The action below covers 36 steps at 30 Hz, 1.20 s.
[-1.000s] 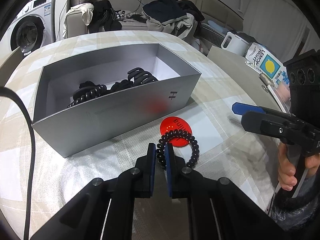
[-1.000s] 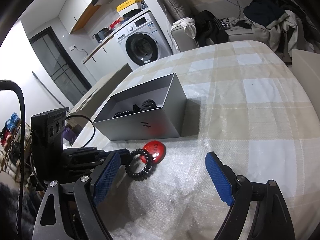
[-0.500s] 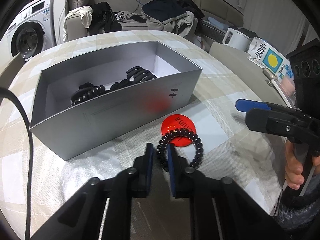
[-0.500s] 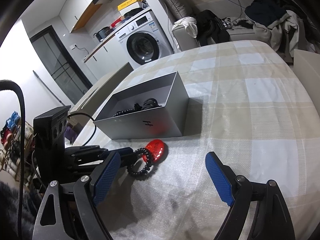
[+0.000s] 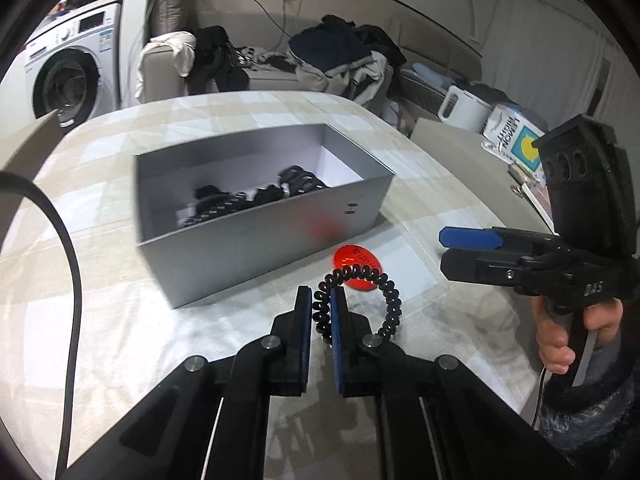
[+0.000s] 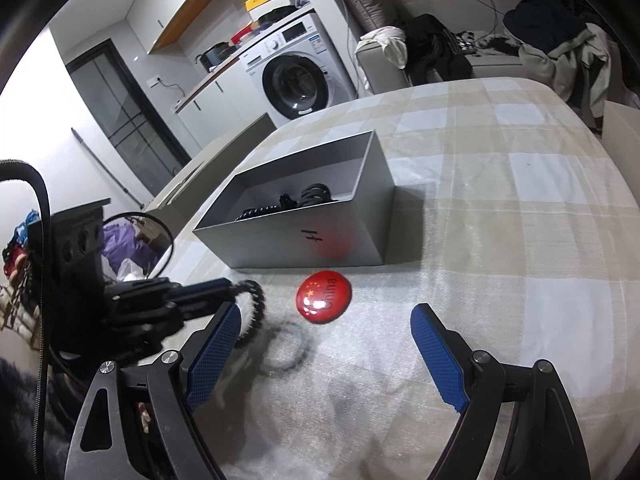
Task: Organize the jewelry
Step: 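Lift the beaded bracelet with the left tool while the right tool approaches the red badge, then grasp the red 'I China' badge with the right tool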
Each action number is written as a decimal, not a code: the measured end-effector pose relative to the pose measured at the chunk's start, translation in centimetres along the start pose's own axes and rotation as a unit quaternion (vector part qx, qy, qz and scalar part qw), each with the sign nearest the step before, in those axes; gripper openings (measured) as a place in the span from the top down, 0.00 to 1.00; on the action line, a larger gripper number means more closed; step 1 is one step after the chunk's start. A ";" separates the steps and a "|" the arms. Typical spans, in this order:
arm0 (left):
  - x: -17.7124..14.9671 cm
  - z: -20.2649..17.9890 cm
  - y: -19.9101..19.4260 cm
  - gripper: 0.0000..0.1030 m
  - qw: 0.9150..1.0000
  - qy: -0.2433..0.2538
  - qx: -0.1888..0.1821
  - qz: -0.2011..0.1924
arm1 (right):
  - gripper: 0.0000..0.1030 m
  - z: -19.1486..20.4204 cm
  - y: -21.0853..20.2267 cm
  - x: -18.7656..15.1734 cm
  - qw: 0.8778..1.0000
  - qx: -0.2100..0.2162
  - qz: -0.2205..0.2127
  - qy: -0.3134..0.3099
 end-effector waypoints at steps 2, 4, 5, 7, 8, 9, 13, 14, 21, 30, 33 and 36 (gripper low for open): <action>-0.2 0.5 -0.7 0.96 1.000 -0.006 0.006 -0.006 | 0.16 0.3 0.3 0.1 1.000 -0.001 0.004 -0.008; -0.4 0.9 -1.2 0.96 1.000 -0.009 0.011 -0.011 | 0.17 0.9 0.9 0.2 1.000 0.000 0.013 -0.016; -0.4 1.1 -1.5 0.96 1.000 -0.012 0.013 -0.012 | 0.17 1.1 1.3 0.2 1.000 -0.001 0.019 -0.022; -0.6 1.5 -1.9 0.96 1.000 -0.016 0.019 -0.017 | 0.19 1.4 1.9 0.3 0.999 -0.006 0.028 -0.031; -0.6 1.6 -2.0 0.96 0.999 -0.017 0.020 -0.018 | 0.21 1.5 2.1 0.3 0.999 -0.007 0.030 -0.034; -0.7 1.8 -2.0 0.96 0.999 -0.019 0.023 -0.019 | 0.22 1.6 2.4 0.4 0.999 -0.007 0.033 -0.035; -0.8 2.6 -1.6 0.96 0.999 -0.030 0.027 -0.018 | 0.26 2.0 3.2 0.6 0.998 -0.014 0.041 -0.046; -0.8 2.7 -1.4 0.96 0.999 -0.031 0.027 -0.017 | 0.27 2.0 3.3 0.6 0.998 -0.019 0.043 -0.048; -1.0 3.0 -1.3 0.96 0.999 -0.035 0.025 -0.016 | 0.37 1.7 4.4 1.0 0.996 -0.046 0.056 -0.059; -1.2 3.4 -1.3 0.96 0.999 -0.038 0.027 -0.014 | 0.37 1.9 4.5 1.1 0.996 -0.047 0.054 -0.060; -1.3 3.3 -1.3 0.96 0.999 -0.038 0.027 -0.013 | 0.37 1.9 4.7 1.1 0.996 -0.048 0.055 -0.059; -1.3 3.3 -1.3 0.96 0.999 -0.038 0.027 -0.013 | 0.38 1.9 4.6 1.1 0.996 -0.049 0.055 -0.059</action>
Point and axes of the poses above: each gripper's, at about its wrist camera, not at the fingertips, and y roughly the way its jaws point, z to its left, x to its top, the point moved 8 cm from there along y, roughly the way its jaws point, and after that the axes turned 8 degrees about z, right-handed, at the moved point
